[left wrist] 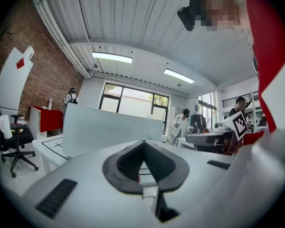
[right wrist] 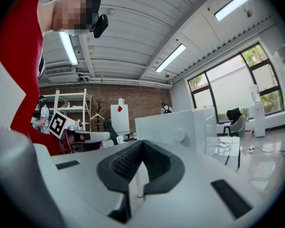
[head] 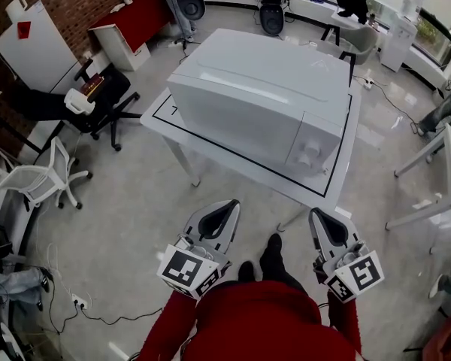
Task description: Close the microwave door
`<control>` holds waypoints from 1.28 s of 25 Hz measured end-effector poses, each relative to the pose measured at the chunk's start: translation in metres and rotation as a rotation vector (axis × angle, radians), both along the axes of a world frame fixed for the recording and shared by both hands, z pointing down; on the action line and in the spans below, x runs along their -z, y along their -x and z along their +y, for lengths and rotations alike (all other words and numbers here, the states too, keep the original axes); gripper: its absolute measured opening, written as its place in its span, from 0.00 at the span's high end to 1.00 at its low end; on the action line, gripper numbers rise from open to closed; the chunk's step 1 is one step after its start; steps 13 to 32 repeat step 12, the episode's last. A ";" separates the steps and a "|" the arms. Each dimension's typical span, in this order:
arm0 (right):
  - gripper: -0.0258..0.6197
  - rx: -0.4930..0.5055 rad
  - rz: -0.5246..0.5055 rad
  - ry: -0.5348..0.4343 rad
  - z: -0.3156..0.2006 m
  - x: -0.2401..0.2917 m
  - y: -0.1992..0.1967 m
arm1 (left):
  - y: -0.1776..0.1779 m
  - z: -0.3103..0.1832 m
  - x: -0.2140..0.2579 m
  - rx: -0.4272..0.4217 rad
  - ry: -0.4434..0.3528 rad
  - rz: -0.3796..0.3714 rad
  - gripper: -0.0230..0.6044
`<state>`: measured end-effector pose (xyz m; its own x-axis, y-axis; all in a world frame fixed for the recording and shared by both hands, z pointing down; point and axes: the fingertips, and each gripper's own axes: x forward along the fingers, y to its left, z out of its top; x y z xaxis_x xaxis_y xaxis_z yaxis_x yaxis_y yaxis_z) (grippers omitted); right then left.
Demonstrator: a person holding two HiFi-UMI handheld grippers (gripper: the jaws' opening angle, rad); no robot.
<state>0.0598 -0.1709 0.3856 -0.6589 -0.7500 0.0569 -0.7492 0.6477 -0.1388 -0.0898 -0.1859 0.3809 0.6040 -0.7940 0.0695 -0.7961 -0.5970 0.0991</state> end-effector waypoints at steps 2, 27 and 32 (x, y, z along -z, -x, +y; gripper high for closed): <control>0.94 -0.003 0.002 0.002 0.000 0.000 -0.001 | -0.001 0.000 0.000 0.000 0.002 0.001 0.95; 0.94 -0.013 0.006 0.011 0.006 -0.005 -0.007 | -0.001 0.007 -0.006 0.007 0.018 -0.004 0.95; 0.94 -0.013 0.006 0.011 0.006 -0.005 -0.007 | -0.001 0.007 -0.006 0.007 0.018 -0.004 0.95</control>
